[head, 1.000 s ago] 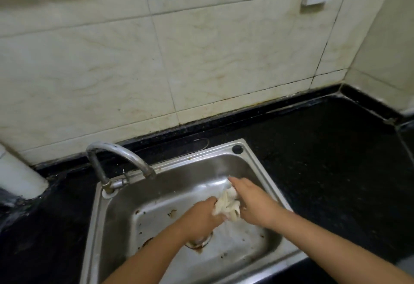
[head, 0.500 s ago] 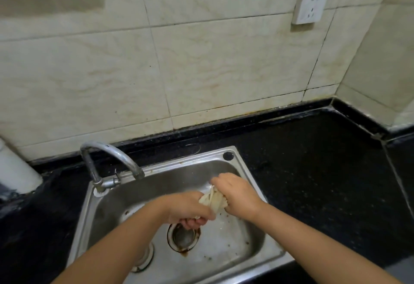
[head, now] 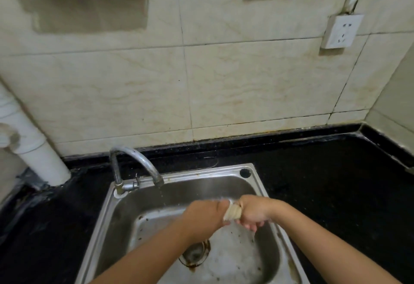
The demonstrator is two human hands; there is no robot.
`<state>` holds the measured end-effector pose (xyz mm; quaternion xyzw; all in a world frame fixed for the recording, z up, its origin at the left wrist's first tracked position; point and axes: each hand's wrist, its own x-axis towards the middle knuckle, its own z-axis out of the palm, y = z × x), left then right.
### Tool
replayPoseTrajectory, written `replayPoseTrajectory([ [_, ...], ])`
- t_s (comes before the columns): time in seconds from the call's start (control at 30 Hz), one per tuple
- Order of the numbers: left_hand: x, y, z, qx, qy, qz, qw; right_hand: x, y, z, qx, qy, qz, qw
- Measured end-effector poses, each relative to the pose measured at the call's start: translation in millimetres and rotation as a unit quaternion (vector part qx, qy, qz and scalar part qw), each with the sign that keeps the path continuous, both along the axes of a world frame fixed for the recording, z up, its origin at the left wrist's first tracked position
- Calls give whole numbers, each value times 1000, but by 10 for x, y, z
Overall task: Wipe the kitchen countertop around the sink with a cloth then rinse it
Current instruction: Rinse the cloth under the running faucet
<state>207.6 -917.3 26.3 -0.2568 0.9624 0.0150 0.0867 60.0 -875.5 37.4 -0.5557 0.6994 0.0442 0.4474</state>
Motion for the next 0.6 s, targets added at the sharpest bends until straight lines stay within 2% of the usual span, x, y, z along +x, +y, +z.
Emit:
replayPoseTrajectory([
  [0.07, 56, -35, -10, 43, 62, 51, 996, 46, -2, -49, -157, 49, 1, 986],
  [0.1, 88, -57, -15, 103, 108, 87, 985, 63, 15, -104, -241, 50, -18, 969],
  [0.13, 124, -82, -12, 207, 164, 127, 956, 93, 52, -163, -315, 33, -32, 948],
  [0.17, 160, -114, -1, 341, 226, 167, 897, 112, 82, -238, -386, 44, -18, 921],
  [0.2, 202, -148, 9, 466, 280, 199, 815, 120, 99, -335, -450, 95, 10, 888],
  [0.23, 244, -172, 24, 566, 306, 217, 735, 134, 106, -411, -509, 146, 39, 848],
  [0.27, 279, -184, 52, 640, 307, 219, 670, 147, 97, -450, -560, 167, 61, 809],
  [0.3, 304, -184, 88, 691, 284, 208, 632, 147, 65, -443, -602, 175, 66, 776],
  [0.33, 325, -175, 126, 719, 253, 186, 619, 141, 26, -416, -635, 186, 68, 747],
  [0.4, 358, -151, 166, 734, 208, 143, 630, 117, -29, -304, -675, 228, 101, 694],
  [0.43, 371, -141, 187, 729, 195, 131, 643, 103, -42, -235, -674, 239, 131, 686],
  [0.47, 379, -138, 211, 701, 186, 119, 678, 88, -40, -165, -664, 235, 167, 690],
  [0.5, 378, -120, 261, 646, 179, 96, 736, 72, -28, -136, -641, 226, 191, 708],
  [0.57, 373, -111, 291, 473, 161, 22, 866, 92, 11, -40, -575, 232, 227, 751],
  [0.6, 366, -96, 296, 385, 141, -10, 912, 124, 31, 18, -523, 242, 246, 780],
])
